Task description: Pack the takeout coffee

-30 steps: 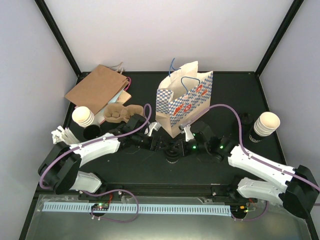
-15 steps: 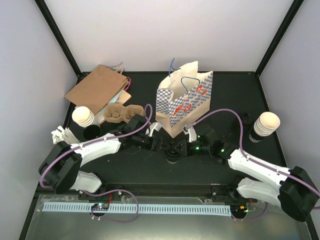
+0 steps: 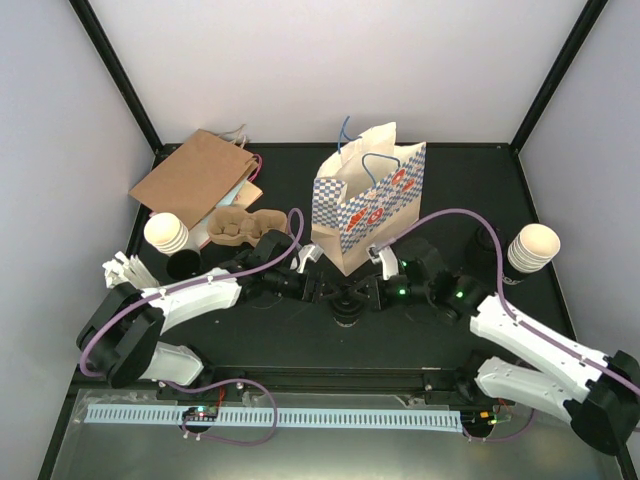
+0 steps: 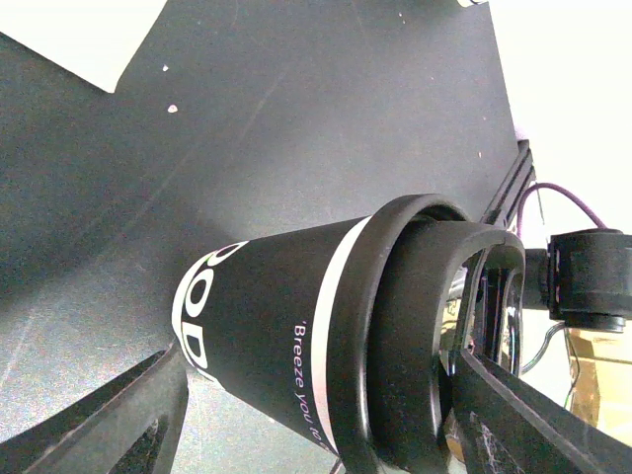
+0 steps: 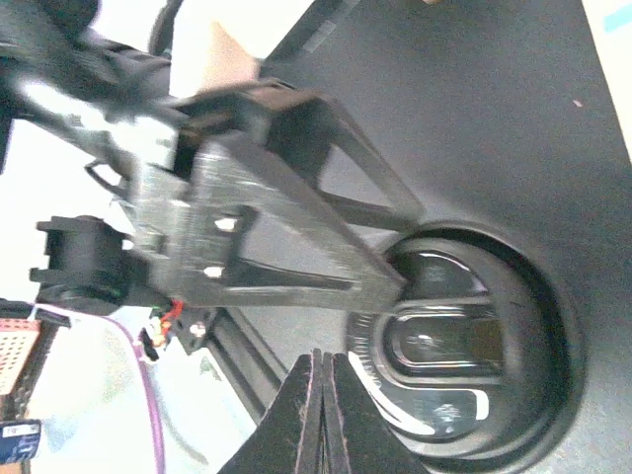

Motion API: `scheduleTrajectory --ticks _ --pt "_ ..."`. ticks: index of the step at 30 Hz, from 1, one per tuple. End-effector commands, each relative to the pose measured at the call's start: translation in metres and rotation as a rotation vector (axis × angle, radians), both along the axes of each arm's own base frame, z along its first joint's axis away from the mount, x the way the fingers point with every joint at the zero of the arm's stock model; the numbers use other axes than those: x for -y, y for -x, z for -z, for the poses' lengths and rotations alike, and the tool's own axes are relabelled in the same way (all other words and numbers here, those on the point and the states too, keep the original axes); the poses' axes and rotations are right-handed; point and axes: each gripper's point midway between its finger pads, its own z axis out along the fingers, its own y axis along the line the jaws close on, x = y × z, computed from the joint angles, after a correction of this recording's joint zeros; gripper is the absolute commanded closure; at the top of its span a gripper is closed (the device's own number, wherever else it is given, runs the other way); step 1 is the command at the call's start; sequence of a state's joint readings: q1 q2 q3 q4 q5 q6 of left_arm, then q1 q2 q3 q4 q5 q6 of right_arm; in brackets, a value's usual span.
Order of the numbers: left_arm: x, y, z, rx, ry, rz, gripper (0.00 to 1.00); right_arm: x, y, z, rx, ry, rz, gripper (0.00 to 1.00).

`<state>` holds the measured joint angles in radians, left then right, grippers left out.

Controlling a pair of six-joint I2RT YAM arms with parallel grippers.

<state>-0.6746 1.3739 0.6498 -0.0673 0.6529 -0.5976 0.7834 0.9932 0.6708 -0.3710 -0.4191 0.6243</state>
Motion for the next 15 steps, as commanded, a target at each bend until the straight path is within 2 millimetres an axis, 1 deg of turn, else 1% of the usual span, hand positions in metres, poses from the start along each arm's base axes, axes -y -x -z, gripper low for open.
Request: scheduleTrajectory --ticks 1,3,5,6,7,8,9,11,15 --pt "-0.010 0.002 0.014 -0.012 -0.081 -0.027 0.25 -0.002 0.008 -0.021 0.044 -0.055 -0.046 0.99" --pt "-0.010 0.002 0.014 -0.013 -0.081 -0.026 0.25 0.003 0.006 0.004 0.010 0.005 -0.013 0.99" --pt "-0.010 0.001 0.014 -0.012 -0.080 -0.027 0.25 0.011 0.006 0.037 -0.055 0.103 0.010 0.99" --pt "-0.009 0.002 0.014 -0.012 -0.079 -0.026 0.25 0.013 0.006 0.049 -0.080 0.136 0.013 0.99" --pt "-0.010 0.001 0.014 -0.013 -0.081 -0.026 0.25 0.015 0.007 0.058 -0.096 0.161 0.013 0.99" --pt "-0.010 0.002 0.014 -0.013 -0.082 -0.025 0.25 0.016 0.008 0.062 -0.103 0.173 0.015 0.99" --pt "-0.010 0.002 0.015 -0.014 -0.083 -0.024 0.25 0.017 0.008 0.062 -0.099 0.173 0.018 0.99" --pt "-0.010 0.003 0.015 -0.015 -0.085 -0.023 0.25 0.016 0.005 0.050 -0.070 0.155 0.021 0.99" --pt "-0.010 0.002 0.014 -0.012 -0.084 -0.025 0.25 0.011 -0.003 0.012 0.010 0.109 0.018 0.99"
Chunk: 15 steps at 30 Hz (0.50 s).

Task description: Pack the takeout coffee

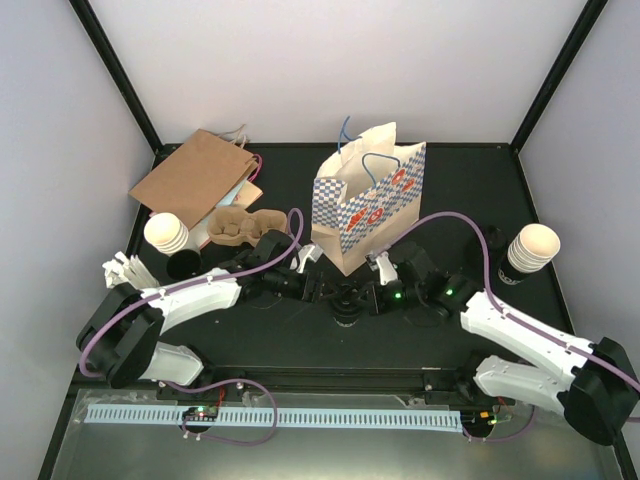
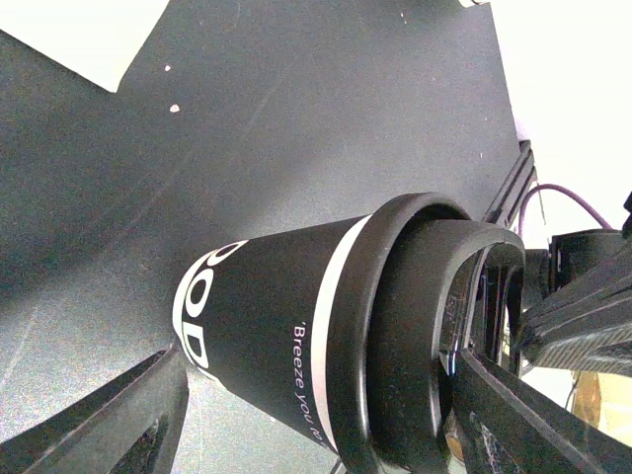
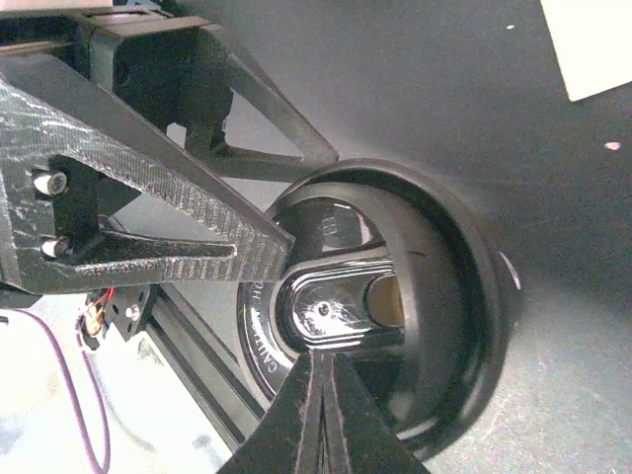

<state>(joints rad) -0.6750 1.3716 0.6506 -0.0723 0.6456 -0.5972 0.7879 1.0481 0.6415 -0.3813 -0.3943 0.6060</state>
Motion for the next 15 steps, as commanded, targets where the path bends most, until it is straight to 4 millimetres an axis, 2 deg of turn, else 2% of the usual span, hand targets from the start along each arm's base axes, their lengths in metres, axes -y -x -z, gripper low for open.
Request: scheduleTrajectory --ticks 1,4,9,12,15 --pt "-0.010 0.002 0.014 -0.015 -0.078 -0.022 0.25 0.005 -0.004 -0.026 0.062 0.019 0.009 0.99" --pt "-0.009 0.002 0.011 -0.011 -0.073 -0.023 0.25 0.002 -0.006 -0.042 0.090 -0.005 -0.005 0.99" --pt "-0.007 0.000 0.001 0.000 -0.060 -0.020 0.25 0.003 -0.007 -0.050 0.113 -0.002 -0.012 0.99" --pt "-0.003 0.000 -0.010 0.009 -0.029 -0.014 0.25 0.002 -0.005 -0.046 0.101 0.004 -0.022 0.98" --pt "-0.002 -0.001 -0.019 0.020 -0.010 -0.011 0.25 0.001 0.000 -0.030 0.060 0.014 -0.041 0.98"
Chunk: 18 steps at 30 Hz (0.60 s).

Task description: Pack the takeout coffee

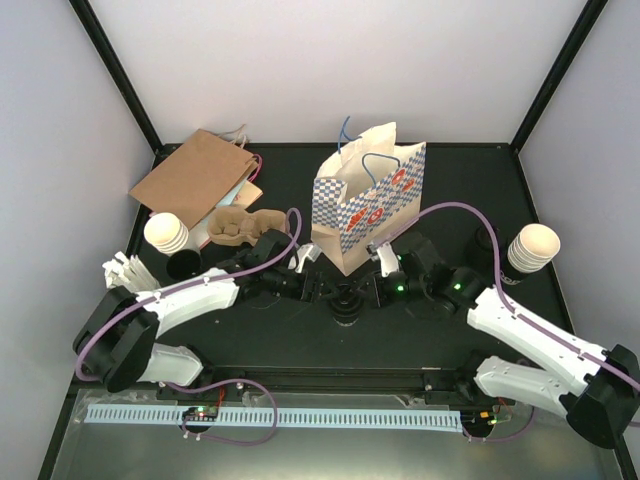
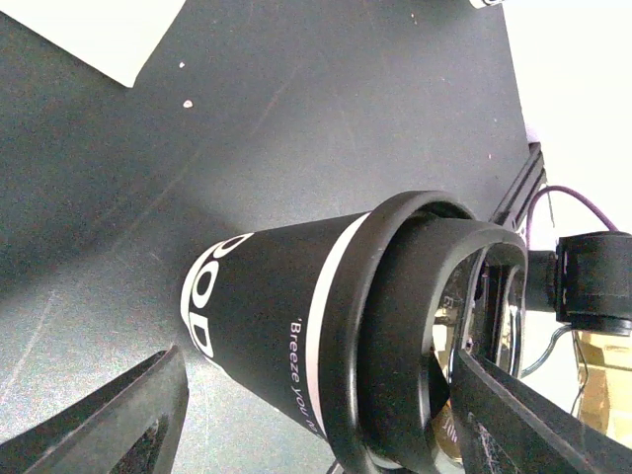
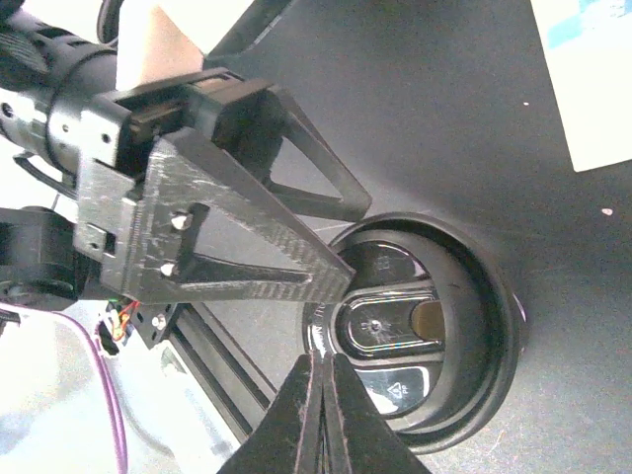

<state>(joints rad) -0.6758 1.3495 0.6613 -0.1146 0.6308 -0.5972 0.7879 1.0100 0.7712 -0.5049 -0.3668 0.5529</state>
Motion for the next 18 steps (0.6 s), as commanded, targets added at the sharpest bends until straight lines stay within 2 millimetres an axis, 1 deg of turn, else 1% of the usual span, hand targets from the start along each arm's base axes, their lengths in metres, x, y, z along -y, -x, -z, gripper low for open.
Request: scheduleTrajectory --ticks 1,4,7,10,12,13,14,15,18 --pt "0.002 -0.001 -0.019 0.023 0.010 0.003 0.25 0.000 0.006 0.019 -0.035 0.030 -0.025 0.98" --pt "0.006 -0.001 -0.025 0.023 0.032 0.014 0.25 0.003 0.008 0.036 -0.065 0.067 -0.023 0.98" --pt "0.009 -0.001 -0.032 0.024 0.056 0.025 0.25 0.006 0.008 0.041 -0.074 0.090 -0.022 0.98" --pt "0.010 -0.001 -0.039 0.031 0.069 0.028 0.25 0.006 0.007 0.033 -0.055 0.091 -0.025 0.98" --pt "0.010 -0.002 -0.045 0.045 0.078 0.026 0.25 0.006 0.006 0.024 -0.039 0.088 -0.031 0.95" --pt "0.010 -0.002 -0.046 0.048 0.076 0.023 0.25 0.007 0.006 0.020 -0.029 0.093 -0.034 0.91" --pt "0.008 -0.002 -0.056 0.074 0.090 0.020 0.25 0.008 0.005 0.016 -0.019 0.101 -0.036 0.88" --pt "0.007 -0.002 -0.059 0.082 0.087 0.016 0.25 0.008 0.003 0.010 -0.007 0.108 -0.039 0.84" --pt "0.000 -0.005 -0.063 0.109 0.067 0.000 0.25 0.012 0.002 0.006 0.022 0.185 -0.045 0.74"
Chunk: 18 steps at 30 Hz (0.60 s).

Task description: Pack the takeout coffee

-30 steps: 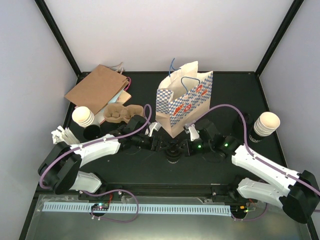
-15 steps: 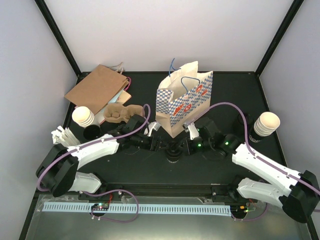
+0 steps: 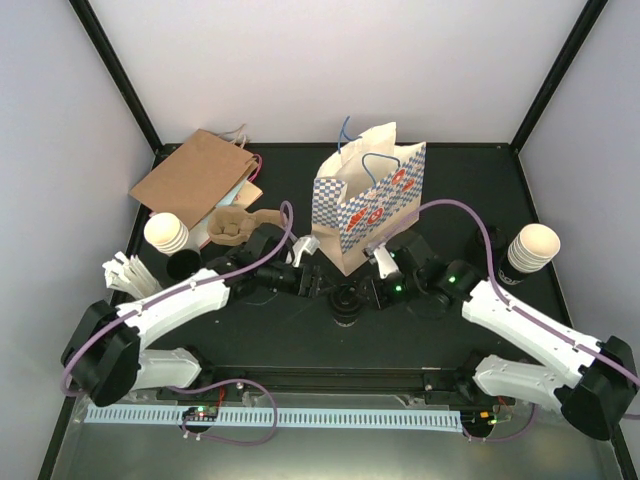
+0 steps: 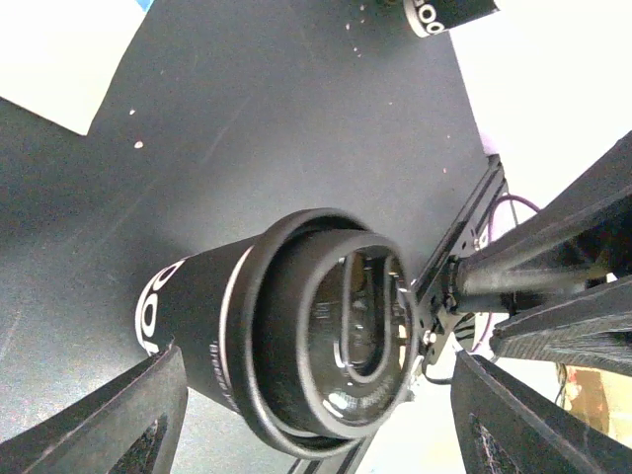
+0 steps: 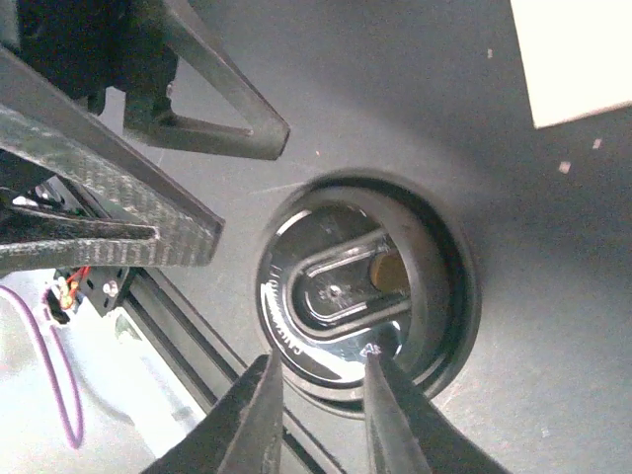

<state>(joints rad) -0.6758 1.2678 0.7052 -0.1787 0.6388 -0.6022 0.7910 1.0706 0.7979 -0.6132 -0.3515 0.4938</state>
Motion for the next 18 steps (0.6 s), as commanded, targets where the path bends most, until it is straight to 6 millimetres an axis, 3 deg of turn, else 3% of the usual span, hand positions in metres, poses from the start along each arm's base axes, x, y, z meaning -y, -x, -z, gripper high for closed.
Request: scheduleTrajectory --ticks 1,5,9,14,18 --pt "-0.003 -0.007 -0.031 0.077 0.014 -0.011 0.25 0.005 -0.004 -0.019 0.082 0.092 -0.027 0.71" --pt "-0.019 -0.015 -0.036 0.112 -0.017 -0.049 0.25 0.005 -0.006 -0.023 0.134 0.214 -0.046 0.56" --pt "-0.041 -0.025 -0.046 0.165 -0.049 -0.101 0.24 0.006 -0.009 -0.025 0.187 0.324 -0.049 0.29" --pt "-0.064 -0.034 -0.054 0.203 -0.077 -0.157 0.22 0.000 -0.008 -0.019 0.209 0.413 -0.078 0.05" --pt "-0.074 -0.035 -0.055 0.221 -0.089 -0.185 0.17 -0.007 -0.008 -0.015 0.214 0.447 -0.095 0.02"
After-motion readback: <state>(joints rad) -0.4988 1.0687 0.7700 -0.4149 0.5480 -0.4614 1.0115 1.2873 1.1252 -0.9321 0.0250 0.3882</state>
